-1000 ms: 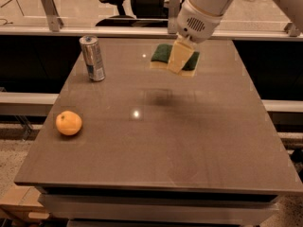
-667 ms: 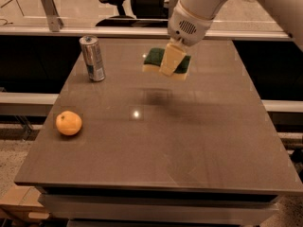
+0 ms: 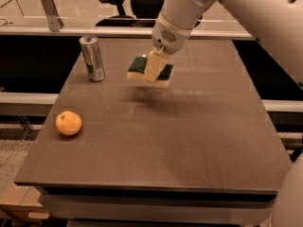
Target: Move sponge near redbull can
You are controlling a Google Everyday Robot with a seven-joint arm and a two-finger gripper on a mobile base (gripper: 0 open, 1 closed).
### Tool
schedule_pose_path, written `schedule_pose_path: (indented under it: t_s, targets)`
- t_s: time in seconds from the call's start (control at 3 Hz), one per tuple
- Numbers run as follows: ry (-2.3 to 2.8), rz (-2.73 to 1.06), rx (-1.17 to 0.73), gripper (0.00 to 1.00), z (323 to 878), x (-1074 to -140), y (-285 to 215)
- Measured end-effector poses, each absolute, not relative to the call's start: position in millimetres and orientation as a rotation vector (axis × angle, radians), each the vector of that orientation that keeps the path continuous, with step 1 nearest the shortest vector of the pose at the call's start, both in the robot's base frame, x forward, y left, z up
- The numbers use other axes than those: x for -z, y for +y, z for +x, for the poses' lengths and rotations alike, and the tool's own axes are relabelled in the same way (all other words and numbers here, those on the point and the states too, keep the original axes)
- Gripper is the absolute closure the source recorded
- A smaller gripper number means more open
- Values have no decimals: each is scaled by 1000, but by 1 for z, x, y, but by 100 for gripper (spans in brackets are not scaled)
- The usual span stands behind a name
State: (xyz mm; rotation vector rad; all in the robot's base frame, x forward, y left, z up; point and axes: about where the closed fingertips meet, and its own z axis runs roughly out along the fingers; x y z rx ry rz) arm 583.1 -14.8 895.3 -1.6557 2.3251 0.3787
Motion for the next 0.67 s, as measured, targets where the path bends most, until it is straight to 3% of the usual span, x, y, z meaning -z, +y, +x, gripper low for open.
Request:
schedule_pose_path:
  t_s: [0.67]
  targets:
    - [2333,-1671,-429,100,595,-880,14]
